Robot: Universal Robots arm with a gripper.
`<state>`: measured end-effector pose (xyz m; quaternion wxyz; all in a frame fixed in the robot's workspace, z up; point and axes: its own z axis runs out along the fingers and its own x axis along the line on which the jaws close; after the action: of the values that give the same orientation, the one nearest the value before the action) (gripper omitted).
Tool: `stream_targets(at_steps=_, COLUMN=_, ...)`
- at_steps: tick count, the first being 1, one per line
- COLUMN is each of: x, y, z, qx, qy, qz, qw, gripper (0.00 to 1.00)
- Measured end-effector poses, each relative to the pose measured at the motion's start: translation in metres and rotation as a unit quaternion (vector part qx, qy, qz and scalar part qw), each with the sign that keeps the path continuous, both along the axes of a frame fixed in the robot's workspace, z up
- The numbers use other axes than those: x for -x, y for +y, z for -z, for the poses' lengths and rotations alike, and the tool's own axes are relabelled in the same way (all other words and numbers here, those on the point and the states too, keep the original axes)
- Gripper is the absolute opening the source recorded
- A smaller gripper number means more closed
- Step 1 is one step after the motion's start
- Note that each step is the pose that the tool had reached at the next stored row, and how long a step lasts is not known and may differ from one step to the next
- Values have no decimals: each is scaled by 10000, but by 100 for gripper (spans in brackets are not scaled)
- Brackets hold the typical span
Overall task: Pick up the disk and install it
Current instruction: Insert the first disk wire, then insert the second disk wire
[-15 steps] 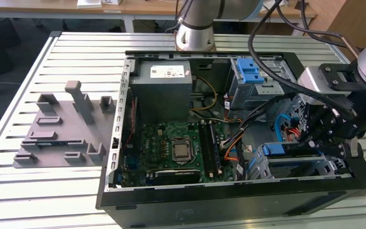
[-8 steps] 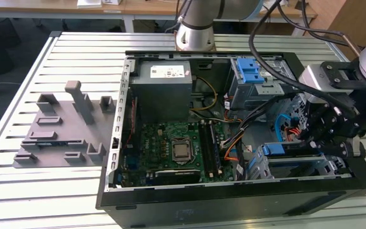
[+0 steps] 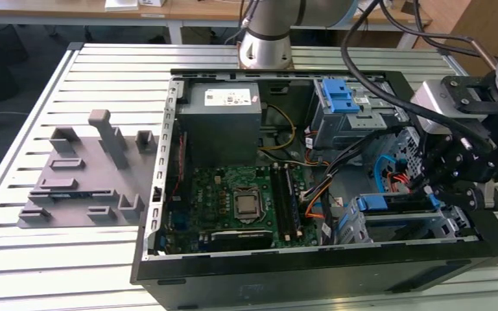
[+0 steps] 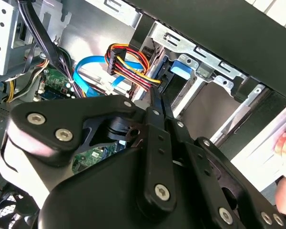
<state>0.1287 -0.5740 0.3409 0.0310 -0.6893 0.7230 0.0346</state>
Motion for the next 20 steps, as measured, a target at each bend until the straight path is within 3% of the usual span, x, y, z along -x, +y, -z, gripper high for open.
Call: stream_targets(at_steps=20, x=6, y=0, z=2, qx=15, qy=0, qz=0, qw=10000, gripper=10)
